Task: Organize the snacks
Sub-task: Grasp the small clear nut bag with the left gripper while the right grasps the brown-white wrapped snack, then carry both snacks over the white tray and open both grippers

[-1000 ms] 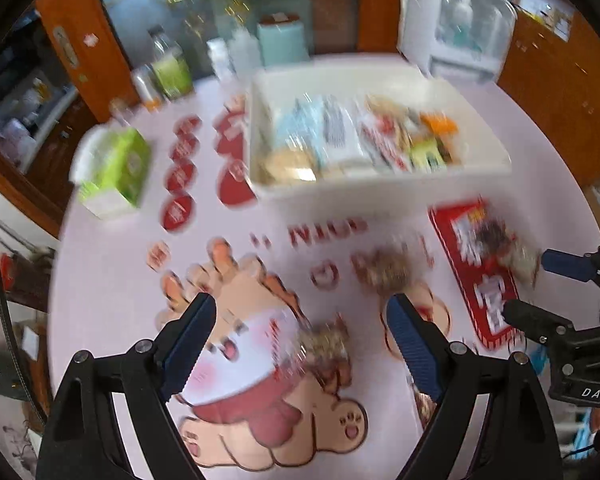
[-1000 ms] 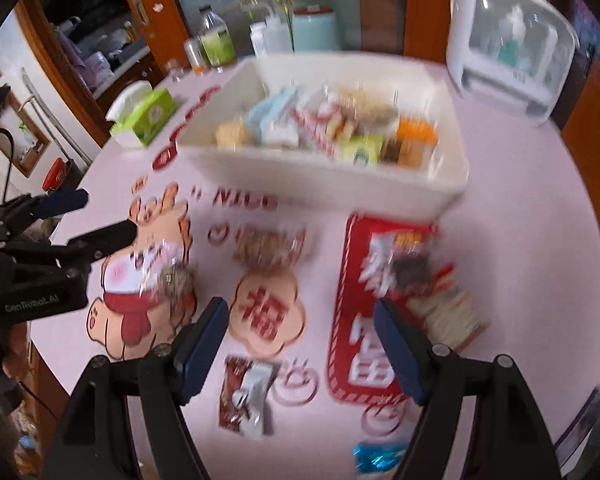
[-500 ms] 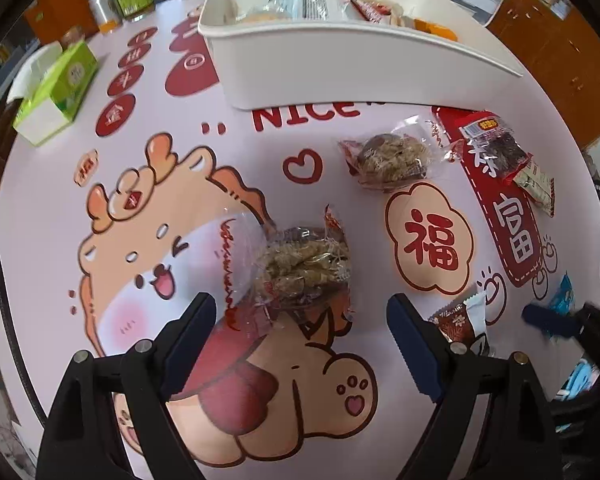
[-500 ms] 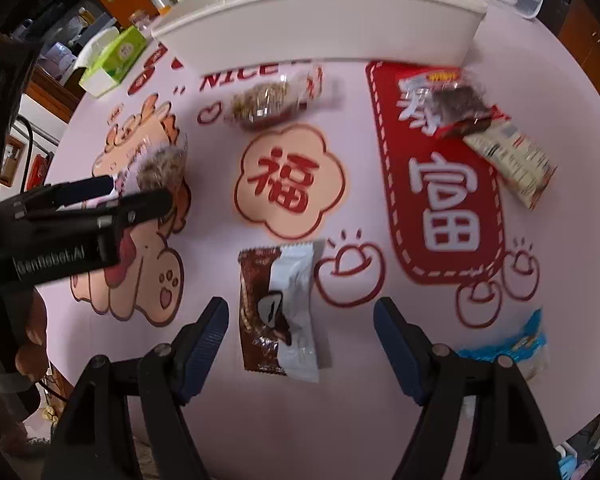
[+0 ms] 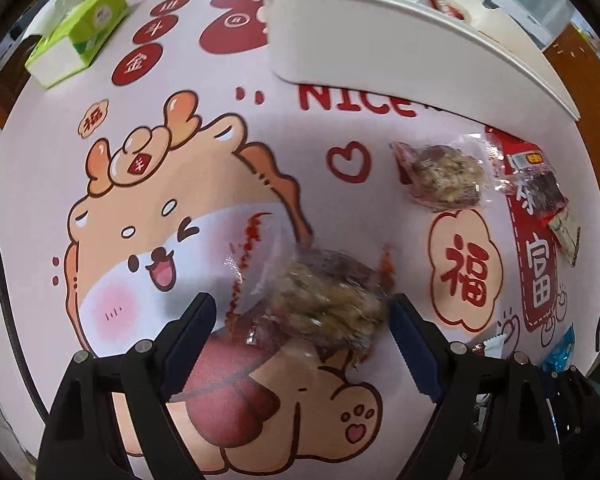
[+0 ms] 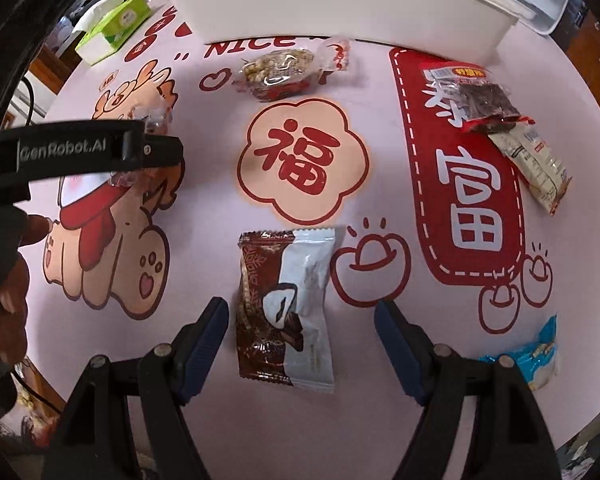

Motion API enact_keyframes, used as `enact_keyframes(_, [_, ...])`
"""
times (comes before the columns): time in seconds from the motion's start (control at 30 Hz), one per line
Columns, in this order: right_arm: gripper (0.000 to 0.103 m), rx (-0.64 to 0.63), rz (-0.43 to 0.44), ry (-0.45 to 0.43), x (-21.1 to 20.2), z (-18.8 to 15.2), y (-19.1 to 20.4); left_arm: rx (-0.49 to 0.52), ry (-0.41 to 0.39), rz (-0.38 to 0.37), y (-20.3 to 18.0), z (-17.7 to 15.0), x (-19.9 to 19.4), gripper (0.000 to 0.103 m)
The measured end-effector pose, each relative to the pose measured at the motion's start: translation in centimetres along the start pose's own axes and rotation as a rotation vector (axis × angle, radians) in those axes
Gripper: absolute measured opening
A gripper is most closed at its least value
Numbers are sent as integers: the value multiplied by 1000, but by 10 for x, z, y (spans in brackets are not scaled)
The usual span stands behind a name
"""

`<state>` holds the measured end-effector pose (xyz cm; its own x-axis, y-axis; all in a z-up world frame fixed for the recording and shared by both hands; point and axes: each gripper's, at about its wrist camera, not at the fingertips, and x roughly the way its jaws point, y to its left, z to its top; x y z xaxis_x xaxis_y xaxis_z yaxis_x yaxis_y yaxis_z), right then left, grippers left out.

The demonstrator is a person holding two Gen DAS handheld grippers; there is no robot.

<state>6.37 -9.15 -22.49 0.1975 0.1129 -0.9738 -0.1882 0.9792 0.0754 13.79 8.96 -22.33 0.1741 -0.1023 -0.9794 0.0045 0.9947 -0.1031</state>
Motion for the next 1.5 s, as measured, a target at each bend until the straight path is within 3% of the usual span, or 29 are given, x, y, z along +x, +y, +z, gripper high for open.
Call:
enact_keyframes(0.17, [73, -27, -42, -5, 6, 2, 12, -3, 14, 21, 10, -1, 6, 83])
enact_keyframes(0.2, [66, -32, -52, -10, 6, 2, 13, 2, 11, 25, 10, -2, 6, 83])
enact_keyframes(0.23, [53, -38, -67, -21, 5, 2, 14, 3, 7, 23, 11, -3, 6, 82])
enact_keyframes(0.27, [49, -41, -77, -27, 4, 2, 14, 5, 5, 21, 11, -4, 5, 80])
enact_keyframes(0.43, [39, -21, -39, -27, 1, 2, 7, 66, -30, 39, -2, -10, -4, 63])
enact_keyframes(0.57, [37, -7, 0, -21, -3, -1, -2, 110, -37, 46, -12, -14, -8, 53])
enact_keyframes(0.77, [37, 4, 16, -43, -17, -5, -9, 141, -56, 24, -18, -26, -18, 52])
enact_keyframes(1.03, [37, 39, 17, -105, -48, 7, -23, 176, -132, -20, -28, -28, -63, 52])
enact_keyframes(1.27, [37, 31, -21, -213, -92, 44, -35, 184, -228, -45, -43, 6, -112, 53])
enact_keyframes(1.5, [37, 4, -84, -353, -149, 98, -54, 216, -373, -21, -52, 42, -171, 53])
